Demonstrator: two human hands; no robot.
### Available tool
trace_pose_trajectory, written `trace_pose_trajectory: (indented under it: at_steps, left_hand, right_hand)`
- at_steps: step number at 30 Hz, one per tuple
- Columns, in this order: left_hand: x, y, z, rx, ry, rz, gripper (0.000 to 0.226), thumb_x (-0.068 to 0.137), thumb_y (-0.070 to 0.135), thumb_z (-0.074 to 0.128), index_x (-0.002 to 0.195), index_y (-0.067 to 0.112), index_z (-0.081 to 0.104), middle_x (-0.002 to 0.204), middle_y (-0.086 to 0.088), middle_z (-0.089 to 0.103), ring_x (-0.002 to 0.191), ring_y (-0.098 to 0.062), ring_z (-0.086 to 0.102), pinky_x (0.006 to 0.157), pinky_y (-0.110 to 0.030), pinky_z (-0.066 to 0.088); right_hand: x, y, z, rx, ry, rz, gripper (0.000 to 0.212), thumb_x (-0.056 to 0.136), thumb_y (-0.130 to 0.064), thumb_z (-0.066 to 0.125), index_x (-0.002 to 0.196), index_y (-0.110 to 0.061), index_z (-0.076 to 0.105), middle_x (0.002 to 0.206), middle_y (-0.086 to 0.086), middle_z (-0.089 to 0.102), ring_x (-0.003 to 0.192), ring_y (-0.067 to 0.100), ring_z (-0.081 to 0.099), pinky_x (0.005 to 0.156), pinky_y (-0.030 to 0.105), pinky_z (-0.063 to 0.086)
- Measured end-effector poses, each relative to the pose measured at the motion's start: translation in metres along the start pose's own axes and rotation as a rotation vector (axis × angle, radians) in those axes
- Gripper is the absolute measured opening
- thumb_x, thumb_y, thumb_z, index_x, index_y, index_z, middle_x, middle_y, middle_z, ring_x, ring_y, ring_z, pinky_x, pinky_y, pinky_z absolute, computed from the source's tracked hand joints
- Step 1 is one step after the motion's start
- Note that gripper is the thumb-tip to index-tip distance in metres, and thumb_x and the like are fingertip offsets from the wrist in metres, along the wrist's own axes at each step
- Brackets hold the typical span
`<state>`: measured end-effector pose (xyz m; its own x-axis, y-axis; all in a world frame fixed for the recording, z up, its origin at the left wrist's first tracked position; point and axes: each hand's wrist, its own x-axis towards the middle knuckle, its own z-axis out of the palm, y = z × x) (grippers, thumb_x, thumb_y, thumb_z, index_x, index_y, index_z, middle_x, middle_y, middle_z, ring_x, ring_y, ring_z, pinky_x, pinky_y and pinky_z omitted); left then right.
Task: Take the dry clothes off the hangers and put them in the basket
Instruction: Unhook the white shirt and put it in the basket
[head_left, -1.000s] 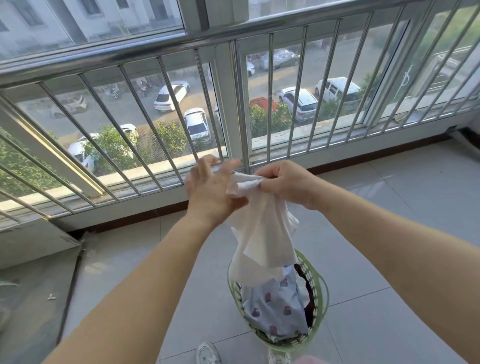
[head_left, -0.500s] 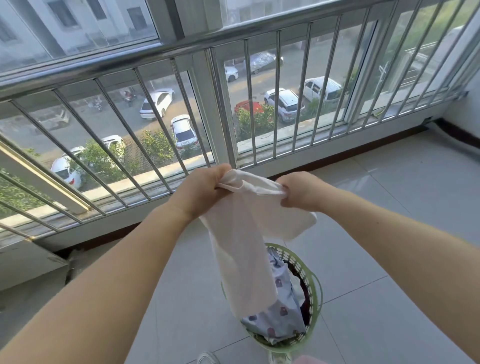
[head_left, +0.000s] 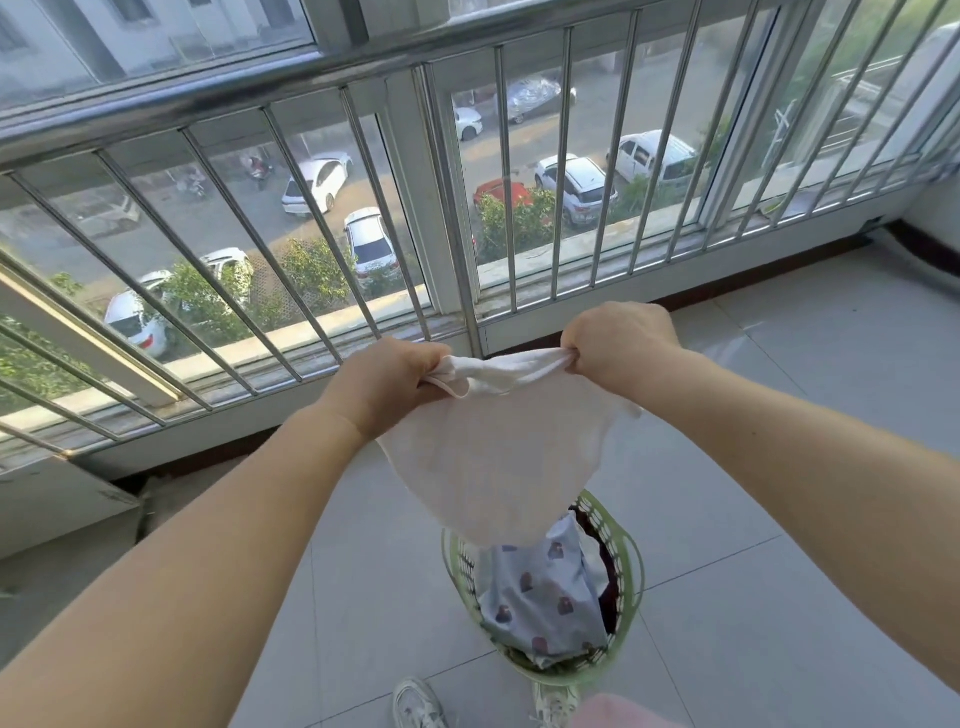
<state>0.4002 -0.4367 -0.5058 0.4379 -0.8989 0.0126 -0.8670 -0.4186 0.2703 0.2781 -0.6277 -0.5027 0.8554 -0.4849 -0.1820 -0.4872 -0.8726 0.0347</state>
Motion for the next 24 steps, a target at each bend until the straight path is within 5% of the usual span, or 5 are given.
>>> trace_pose_trajectory:
  at_steps: [4,11,24]
  left_hand:
    - [0.004,-0.005,0.019,0.030,0.028,0.028,0.018,0.086,0.027,0.062,0.090,0.009,0.064,0.078,-0.010,0.064,0.074,-0.030,0.057,0.059,-0.029,0.035]
    - [0.014,-0.007,0.046,0.006,0.053,0.041,0.006,0.084,0.016,0.063,0.087,0.011,0.065,0.082,-0.006,0.066,0.076,-0.028,0.057,0.062,-0.032,0.042]
    - [0.021,-0.008,0.055,0.044,0.234,0.221,0.026,0.078,0.031,0.046,0.073,0.015,0.065,0.064,-0.003,0.064,0.052,-0.025,0.059,0.050,-0.022,0.033]
  right_hand:
    - [0.000,0.005,0.010,0.030,0.002,0.026,0.019,0.087,-0.013,0.049,0.091,-0.021,0.065,0.091,0.003,0.059,0.080,0.026,0.048,0.069,0.028,0.035]
    - [0.001,0.015,0.034,0.113,0.043,0.042,0.025,0.090,-0.011,0.044,0.098,-0.023,0.064,0.084,0.003,0.052,0.077,0.026,0.045,0.067,0.029,0.033]
    - [-0.027,0.019,0.047,0.156,0.171,0.113,0.023,0.092,-0.013,0.038,0.094,-0.016,0.061,0.088,0.005,0.061,0.077,0.026,0.043,0.062,0.029,0.029]
